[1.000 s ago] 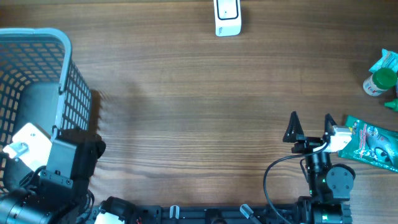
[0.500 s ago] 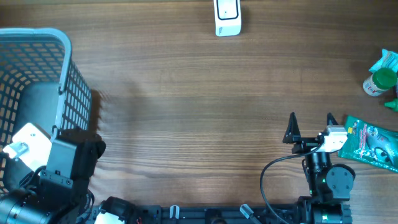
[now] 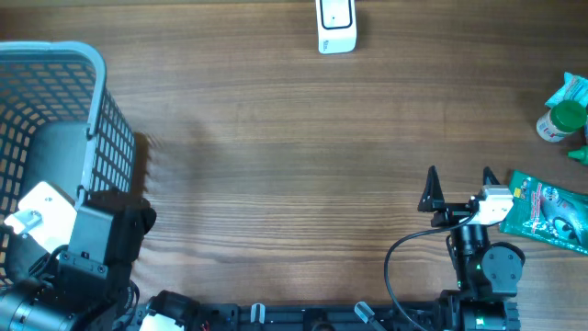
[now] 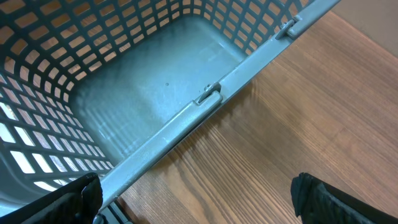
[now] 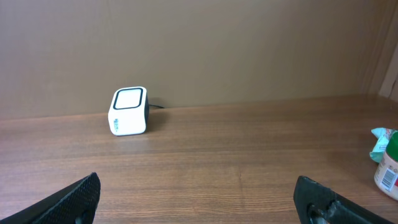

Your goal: Scan the item barcode

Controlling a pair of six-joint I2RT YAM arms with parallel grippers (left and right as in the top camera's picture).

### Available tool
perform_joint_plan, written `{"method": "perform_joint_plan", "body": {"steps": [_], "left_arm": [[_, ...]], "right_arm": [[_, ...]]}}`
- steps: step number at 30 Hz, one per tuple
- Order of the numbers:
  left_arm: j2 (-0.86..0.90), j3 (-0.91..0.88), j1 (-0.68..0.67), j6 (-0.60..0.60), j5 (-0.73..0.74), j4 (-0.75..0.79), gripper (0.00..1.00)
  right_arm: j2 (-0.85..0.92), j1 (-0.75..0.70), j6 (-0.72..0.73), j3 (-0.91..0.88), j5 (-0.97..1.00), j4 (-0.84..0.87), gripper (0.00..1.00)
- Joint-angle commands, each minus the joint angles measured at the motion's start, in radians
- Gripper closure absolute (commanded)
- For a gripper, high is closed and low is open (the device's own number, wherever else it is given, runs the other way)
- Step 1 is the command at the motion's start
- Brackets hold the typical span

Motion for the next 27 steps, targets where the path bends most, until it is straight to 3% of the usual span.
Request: {"method": "perform_joint_plan", "body": {"steps": [1,3,5,7,9,10,13,16,19,21,27], "left_arm": [[-0.005,0.002,-0.014,-0.013,0.026,0.004,0.00],[-0.051,0.002,-0.031,-0.013,0.031,0.006,0.00],[-0.160,-0.004,0.012,-0.011,0.089,0.114,0.00],[-0.278,-0.063,0.074,0.221,0.221,0.308,0.00],[-0.430,-0.240,0.153,0.552,0.452,0.628,0.00],[-0.496,-0.325,0.185,0.608,0.526,0.738,0.00],[-0.709,-0.673,0.298,0.628,0.723,1.120,0.00],[-0.821,-0.953,0.331,0.628,0.829,1.374,0.00],[-0.829,-1.111,0.331,0.634,0.830,1.532,0.00],[-0.829,-1.210,0.325,0.705,0.859,1.611,0.00],[-0.829,-1.308,0.292,0.853,0.866,1.625,0.00]], "right_arm": [[-0.012,0.006,-0.019,-0.001,-0.001,0.002,0.00],[-0.012,0.006,-0.019,-0.001,-0.001,0.002,0.00],[-0.012,0.006,-0.019,-0.001,-0.001,0.002,0.00],[-0.012,0.006,-0.019,-0.001,-0.001,0.002,0.00],[-0.012,0.006,-0.020,-0.001,-0.001,0.002,0.01],[-0.012,0.006,-0.019,-0.001,-0.001,0.002,0.00],[-0.012,0.006,-0.019,-0.001,-0.001,0.002,0.00],[-0.012,0.006,-0.019,-0.001,-0.001,0.002,0.00],[-0.012,0.006,-0.019,-0.001,-0.001,0.002,0.00],[-0.012,0.006,-0.020,-0.001,-0.001,0.002,0.00],[-0.012,0.006,-0.019,-0.001,-0.001,0.002,0.00]]}}
